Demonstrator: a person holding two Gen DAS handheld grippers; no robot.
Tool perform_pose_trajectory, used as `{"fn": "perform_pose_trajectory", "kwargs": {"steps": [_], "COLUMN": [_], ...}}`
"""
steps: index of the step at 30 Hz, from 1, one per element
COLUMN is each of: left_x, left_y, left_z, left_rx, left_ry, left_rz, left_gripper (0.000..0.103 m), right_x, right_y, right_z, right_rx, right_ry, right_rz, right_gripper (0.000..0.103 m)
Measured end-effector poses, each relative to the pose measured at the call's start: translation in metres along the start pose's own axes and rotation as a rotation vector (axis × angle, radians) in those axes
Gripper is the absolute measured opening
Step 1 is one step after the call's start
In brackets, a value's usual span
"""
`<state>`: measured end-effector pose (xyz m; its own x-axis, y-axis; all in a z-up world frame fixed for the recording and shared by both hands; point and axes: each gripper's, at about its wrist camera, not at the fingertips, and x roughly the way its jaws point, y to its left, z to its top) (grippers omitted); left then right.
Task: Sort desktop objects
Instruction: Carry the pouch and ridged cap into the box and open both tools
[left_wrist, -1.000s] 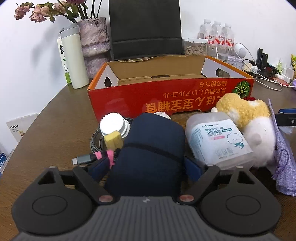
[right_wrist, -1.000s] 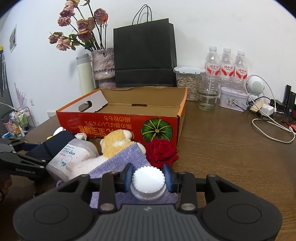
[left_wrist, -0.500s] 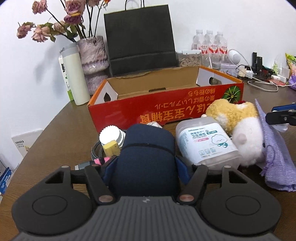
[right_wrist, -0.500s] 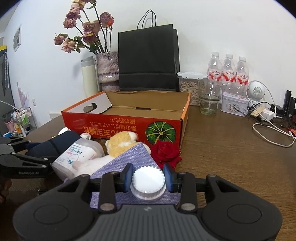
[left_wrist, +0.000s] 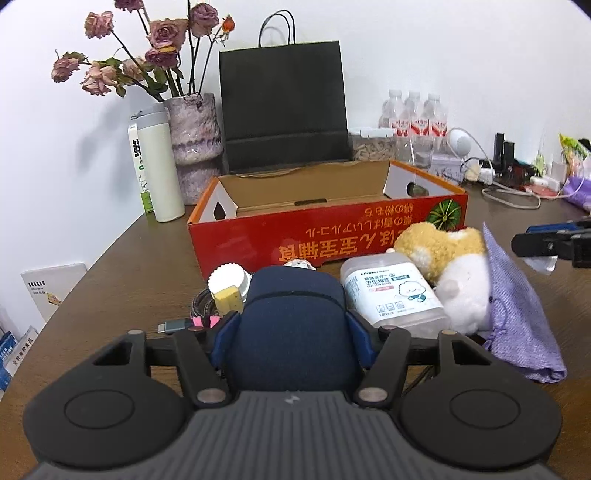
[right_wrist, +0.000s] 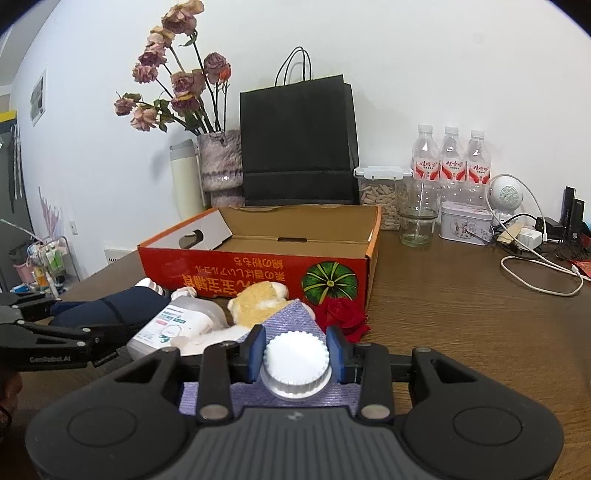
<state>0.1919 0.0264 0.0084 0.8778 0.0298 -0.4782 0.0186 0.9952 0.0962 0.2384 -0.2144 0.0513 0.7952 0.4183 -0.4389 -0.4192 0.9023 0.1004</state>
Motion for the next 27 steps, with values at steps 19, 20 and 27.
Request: {"fn": "perform_pose_trajectory", "kwargs": {"steps": [19,20,27], "left_x": [-0.016,-0.012,0.034], "left_y": [0.024,0.026,0.035], "left_z": [0.078,0.083,0.118], "left_rx": [-0.057,-0.064,-0.127], "left_ry": [-0.264,-0.271,-0.297], "left_rz": [-0.064,-0.070,-0.089], "left_gripper": [0.062,0.062,0.062], "right_x": [0.008,0.014,0.057], "right_y": [0.034,0.035,0.034], "right_z": [0.078,0.085,0.122], "right_rx": [-0.060,-0.056,-0.020], "right_ry": [-0.120,-0.124,-0.163], "right_rz": [-0.025,-0.025,-0.017], "right_gripper": [0.034,0.034,0.034]}}
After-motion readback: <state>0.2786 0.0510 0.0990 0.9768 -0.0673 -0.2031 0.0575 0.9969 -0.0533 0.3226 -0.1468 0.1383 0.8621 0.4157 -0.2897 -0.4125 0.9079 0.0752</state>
